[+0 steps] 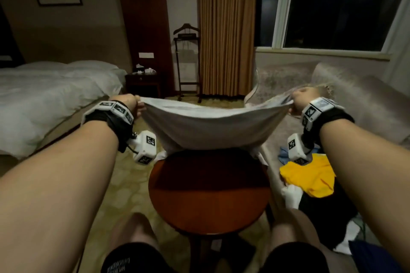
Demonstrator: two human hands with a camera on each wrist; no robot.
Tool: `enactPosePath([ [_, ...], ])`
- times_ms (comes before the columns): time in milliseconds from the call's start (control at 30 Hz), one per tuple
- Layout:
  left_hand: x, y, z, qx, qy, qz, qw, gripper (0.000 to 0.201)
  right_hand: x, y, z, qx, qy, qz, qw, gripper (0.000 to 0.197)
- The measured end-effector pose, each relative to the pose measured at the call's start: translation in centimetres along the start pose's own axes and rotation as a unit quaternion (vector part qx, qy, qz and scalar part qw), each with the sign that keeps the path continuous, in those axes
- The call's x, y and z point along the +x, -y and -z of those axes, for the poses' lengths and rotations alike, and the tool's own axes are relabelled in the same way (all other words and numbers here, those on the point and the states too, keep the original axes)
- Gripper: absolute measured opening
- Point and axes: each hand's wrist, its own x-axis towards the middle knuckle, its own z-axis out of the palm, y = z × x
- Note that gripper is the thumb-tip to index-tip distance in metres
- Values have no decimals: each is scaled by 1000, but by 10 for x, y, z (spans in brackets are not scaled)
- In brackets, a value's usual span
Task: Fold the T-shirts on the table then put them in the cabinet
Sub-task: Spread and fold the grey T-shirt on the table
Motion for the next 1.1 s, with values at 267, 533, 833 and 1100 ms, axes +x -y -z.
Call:
enactPosePath([
  [267,-68,70,39,340,41,90,935,30,-57,-55,-12,8,195,-146,970,26],
  [533,-63,91,15,484,37,57,872,31,-69,-60,-21,-233,306,-131,914,31],
  [833,-6,137,-41,568,141,-7,811,48,-42,-73,-120,-203,321,-76,922,40],
  [1100,60,219,-94,602,227,8,765,83,-14,-101,-238,-312,386,-4,868,78],
])
